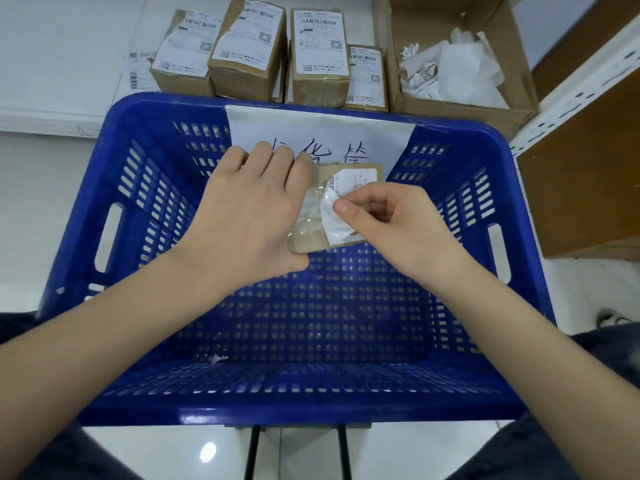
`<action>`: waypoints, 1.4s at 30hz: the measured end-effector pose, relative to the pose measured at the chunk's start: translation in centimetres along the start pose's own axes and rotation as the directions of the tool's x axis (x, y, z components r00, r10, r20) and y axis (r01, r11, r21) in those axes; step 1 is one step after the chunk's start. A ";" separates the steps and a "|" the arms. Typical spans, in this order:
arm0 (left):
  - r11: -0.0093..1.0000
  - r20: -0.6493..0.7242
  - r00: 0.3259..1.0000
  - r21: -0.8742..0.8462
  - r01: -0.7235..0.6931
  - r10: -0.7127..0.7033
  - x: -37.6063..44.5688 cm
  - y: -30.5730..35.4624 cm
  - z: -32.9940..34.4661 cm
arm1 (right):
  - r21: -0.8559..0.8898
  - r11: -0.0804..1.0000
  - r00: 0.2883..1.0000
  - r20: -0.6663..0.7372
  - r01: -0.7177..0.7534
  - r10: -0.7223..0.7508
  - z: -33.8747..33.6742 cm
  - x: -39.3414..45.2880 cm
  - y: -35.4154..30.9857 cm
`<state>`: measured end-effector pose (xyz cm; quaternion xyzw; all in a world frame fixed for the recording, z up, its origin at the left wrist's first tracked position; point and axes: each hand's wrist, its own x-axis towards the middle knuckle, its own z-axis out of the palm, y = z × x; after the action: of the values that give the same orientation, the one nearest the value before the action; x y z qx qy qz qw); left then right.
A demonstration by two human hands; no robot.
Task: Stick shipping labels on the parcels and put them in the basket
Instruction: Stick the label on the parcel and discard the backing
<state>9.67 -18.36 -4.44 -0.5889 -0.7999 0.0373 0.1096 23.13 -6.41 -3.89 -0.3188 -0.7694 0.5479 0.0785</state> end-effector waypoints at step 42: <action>0.986 0.085 0.994 -0.146 0.078 -0.066 -0.4 0.8 0.7 | 0.027 0.997 0.992 -0.101 -0.067 0.069 -0.5 0.0 -0.7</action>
<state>10.34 -18.49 -5.37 -0.5642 -0.8249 -0.0031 0.0343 23.04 -6.17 -3.04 -0.3714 -0.7466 0.5423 0.1029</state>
